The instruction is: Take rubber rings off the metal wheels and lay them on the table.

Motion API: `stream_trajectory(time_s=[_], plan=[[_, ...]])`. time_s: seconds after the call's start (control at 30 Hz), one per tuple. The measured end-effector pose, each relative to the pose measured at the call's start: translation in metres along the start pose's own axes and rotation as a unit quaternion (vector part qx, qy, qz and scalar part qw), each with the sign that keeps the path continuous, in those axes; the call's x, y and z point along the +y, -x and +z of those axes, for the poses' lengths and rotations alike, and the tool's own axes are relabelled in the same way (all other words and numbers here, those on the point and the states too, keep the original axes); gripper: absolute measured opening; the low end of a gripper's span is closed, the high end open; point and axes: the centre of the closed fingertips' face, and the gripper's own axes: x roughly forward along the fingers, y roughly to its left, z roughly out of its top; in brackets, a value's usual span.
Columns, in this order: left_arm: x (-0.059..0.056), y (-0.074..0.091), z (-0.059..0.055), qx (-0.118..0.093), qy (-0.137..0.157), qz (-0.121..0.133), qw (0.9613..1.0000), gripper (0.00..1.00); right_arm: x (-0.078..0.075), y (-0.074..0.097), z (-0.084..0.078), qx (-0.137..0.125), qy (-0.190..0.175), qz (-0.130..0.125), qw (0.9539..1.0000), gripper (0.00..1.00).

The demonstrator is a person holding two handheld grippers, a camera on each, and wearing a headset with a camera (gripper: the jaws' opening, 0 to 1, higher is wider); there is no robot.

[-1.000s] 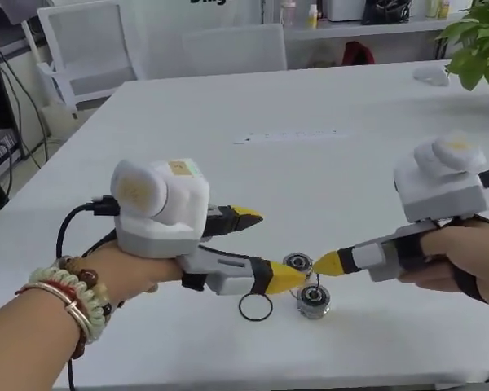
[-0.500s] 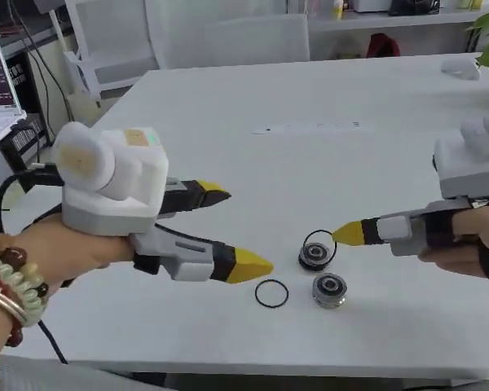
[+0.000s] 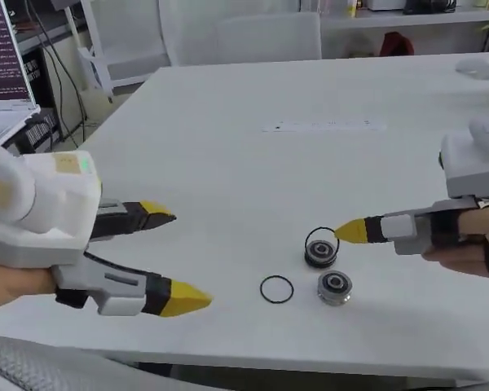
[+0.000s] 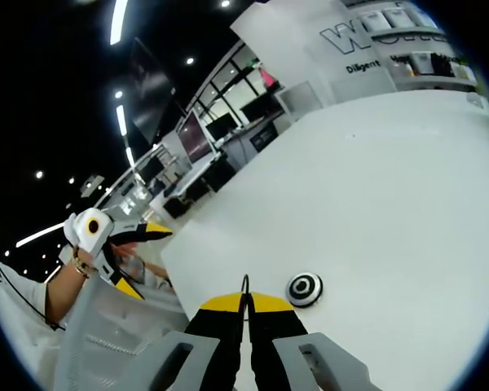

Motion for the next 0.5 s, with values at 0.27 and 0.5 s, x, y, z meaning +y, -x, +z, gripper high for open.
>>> stream_trajectory(time_s=[0.27,0.5], plan=[[0.000,-0.004,-0.015,-0.006,0.040,0.014,0.9991,0.74,0.002,0.000,0.003,-0.005,0.007,0.003,1.0000,0.00],[-0.005,-0.008,-0.015,-0.005,0.043,0.008,0.9990,0.77,0.008,-0.004,0.002,-0.002,0.017,0.010,0.9998,0.00]])
